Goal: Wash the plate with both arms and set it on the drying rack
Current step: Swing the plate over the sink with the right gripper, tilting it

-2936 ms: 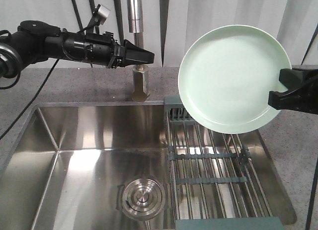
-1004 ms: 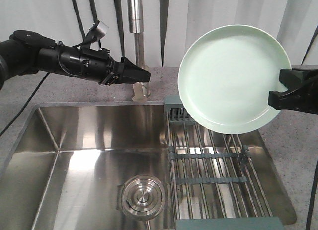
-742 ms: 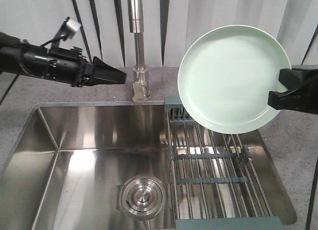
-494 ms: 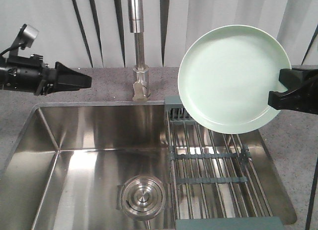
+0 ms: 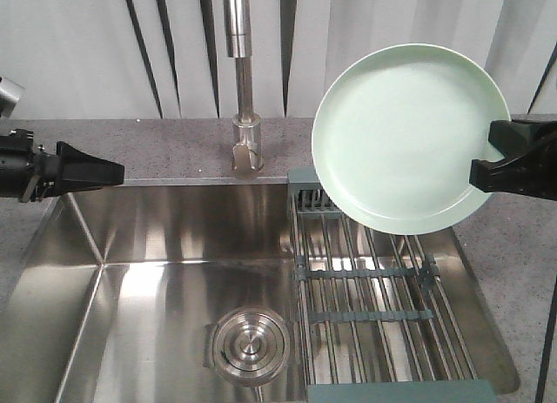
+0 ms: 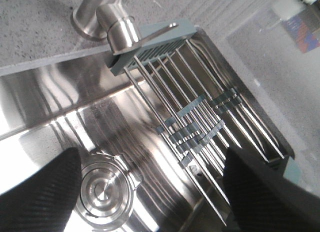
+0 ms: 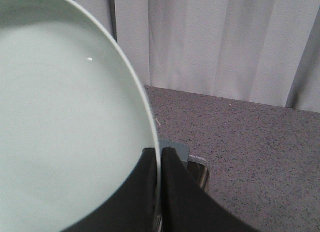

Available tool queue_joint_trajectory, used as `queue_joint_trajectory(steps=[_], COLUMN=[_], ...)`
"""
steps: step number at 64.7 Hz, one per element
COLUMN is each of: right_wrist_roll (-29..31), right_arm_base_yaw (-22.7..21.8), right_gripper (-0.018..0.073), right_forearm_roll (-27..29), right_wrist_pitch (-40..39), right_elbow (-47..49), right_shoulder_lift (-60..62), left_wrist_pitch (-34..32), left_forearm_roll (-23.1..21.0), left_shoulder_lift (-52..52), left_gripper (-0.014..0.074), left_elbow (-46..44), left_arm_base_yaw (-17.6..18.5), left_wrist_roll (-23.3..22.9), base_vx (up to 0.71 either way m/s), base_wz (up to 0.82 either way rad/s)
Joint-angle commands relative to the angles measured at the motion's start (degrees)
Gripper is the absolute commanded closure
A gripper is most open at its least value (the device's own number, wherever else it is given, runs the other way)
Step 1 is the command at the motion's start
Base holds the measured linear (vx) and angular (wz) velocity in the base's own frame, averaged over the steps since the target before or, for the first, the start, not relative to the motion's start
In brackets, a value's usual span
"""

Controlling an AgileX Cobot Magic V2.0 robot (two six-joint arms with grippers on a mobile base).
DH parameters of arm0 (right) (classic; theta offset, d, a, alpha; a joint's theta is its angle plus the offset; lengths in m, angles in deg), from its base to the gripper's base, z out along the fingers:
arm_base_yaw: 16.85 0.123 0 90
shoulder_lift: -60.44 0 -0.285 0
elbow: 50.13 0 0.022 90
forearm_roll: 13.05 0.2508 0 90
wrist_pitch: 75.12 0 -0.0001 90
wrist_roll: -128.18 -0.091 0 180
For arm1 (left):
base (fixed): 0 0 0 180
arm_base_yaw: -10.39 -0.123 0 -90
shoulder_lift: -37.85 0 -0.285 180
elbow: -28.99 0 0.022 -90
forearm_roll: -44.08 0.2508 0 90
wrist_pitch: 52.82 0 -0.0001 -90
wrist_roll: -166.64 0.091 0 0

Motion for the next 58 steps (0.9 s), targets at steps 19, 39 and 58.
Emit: queue_joint_trajectory(steps=[19, 39, 58], right_wrist_roll=[0.44, 0.44, -0.18], right_arm_base_yaw=[-0.17, -0.17, -0.17], right_gripper=[0.0564, 0.0564, 0.0564], right_forearm_roll=[0.51, 0.51, 4.73], right_wrist_pitch=[-3.75, -3.75, -1.19], right_elbow=[1.58, 1.58, 3.71], right_shoulder_lift=[0.98, 0.98, 0.66], left_wrist_pitch=[3.19, 3.19, 3.03], left_forearm_roll=[-3.48, -3.48, -3.48], left_shoulder_lift=[2.84, 2.84, 2.84], left_gripper=[0.0044, 0.0044, 0.0044], left_elbow=[-1.31, -1.31, -1.31], left_arm_base_yaw=[-0.22, -0.22, -0.22], left_wrist_roll=[0.21, 0.21, 0.21], base_vx=[0.0, 0.0, 0.0], base_wz=[0.0, 0.0, 0.0])
